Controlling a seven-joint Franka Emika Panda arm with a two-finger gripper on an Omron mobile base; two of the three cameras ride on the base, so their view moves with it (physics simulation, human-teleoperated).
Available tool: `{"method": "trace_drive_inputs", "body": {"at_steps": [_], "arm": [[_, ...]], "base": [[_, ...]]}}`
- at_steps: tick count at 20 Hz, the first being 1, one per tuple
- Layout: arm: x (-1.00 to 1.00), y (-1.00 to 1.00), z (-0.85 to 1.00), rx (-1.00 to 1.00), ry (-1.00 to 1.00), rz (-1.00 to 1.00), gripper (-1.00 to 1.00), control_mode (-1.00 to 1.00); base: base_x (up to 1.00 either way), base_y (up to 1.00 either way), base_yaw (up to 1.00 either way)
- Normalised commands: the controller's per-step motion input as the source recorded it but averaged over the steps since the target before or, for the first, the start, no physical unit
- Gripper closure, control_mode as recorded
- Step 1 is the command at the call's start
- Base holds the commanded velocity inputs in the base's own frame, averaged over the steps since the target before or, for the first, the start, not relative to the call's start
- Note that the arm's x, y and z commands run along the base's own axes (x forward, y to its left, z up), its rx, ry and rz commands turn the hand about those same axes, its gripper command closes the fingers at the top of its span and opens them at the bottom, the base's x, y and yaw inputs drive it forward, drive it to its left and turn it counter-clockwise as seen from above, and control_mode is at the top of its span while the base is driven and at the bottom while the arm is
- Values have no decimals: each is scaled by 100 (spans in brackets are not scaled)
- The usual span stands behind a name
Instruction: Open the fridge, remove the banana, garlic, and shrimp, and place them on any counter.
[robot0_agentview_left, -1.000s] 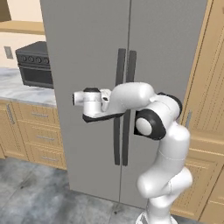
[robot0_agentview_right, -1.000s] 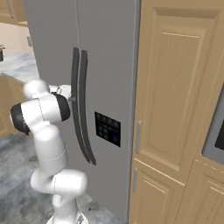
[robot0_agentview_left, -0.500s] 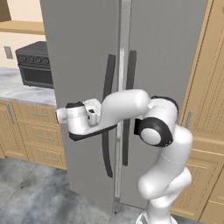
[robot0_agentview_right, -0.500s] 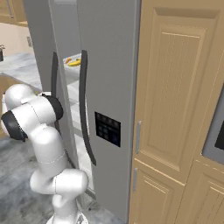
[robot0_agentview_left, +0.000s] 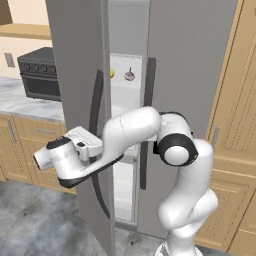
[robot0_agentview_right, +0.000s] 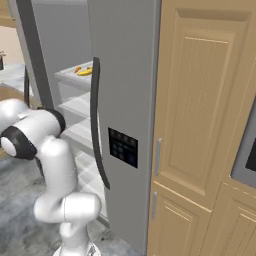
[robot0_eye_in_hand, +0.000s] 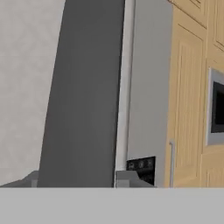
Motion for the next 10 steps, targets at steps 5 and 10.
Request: {"method": "trace_drive_inputs", "body": {"at_steps": [5, 10], "arm": [[-54, 99, 8, -2, 0, 13, -100, -100], [-54, 63, 25, 10, 1, 4, -100, -100]], "base": [[0, 0, 0], [0, 0, 0]]}}
